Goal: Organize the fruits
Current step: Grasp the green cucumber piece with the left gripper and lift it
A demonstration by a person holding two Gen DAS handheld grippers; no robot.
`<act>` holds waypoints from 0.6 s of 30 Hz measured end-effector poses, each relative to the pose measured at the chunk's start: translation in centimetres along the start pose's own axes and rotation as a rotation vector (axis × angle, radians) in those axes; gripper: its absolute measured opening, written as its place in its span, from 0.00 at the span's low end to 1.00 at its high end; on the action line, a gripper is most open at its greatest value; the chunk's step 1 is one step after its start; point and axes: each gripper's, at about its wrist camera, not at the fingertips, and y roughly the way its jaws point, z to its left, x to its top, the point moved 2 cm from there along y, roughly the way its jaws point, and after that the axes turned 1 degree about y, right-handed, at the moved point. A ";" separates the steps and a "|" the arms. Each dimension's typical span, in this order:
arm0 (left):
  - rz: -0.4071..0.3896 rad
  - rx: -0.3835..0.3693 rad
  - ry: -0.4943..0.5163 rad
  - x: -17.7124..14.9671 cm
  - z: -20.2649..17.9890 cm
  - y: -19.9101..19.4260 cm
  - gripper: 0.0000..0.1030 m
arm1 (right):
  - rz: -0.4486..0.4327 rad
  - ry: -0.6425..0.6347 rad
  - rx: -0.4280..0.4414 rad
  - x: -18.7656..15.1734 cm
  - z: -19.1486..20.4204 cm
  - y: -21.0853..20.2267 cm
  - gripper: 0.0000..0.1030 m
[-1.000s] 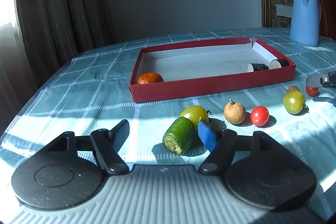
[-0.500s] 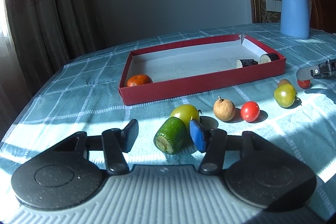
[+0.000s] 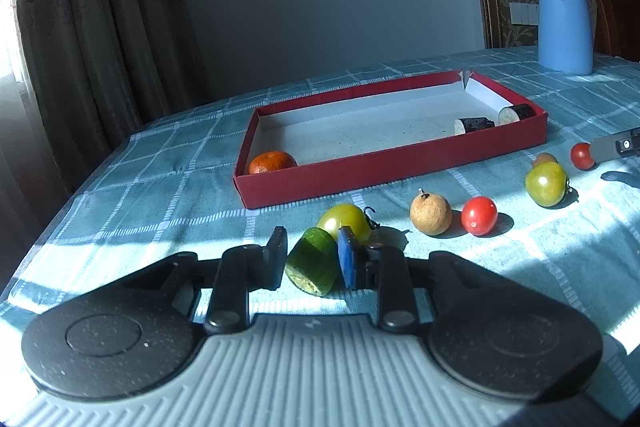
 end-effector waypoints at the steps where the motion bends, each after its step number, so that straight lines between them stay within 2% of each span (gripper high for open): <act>1: -0.005 0.004 -0.002 0.0 0.0 -0.1 0.23 | -0.005 -0.002 -0.003 -0.1 0.0 -0.3 0.84; 7: -0.026 0.032 -0.031 0.0 0.5 -0.5 0.14 | -0.028 -0.006 -0.014 -0.9 0.2 -1.4 0.84; 10: -0.026 0.068 -0.046 0.2 0.5 -0.5 0.09 | -0.036 -0.007 -0.057 -1.0 0.5 -1.4 0.85; 14: -0.012 0.115 -0.079 0.6 0.5 -0.3 0.08 | -0.026 -0.013 -0.092 -1.1 0.6 -1.2 0.90; 18: 0.000 0.148 -0.111 0.9 0.7 -0.2 0.03 | -0.021 0.009 -0.087 -1.1 0.2 -1.1 0.90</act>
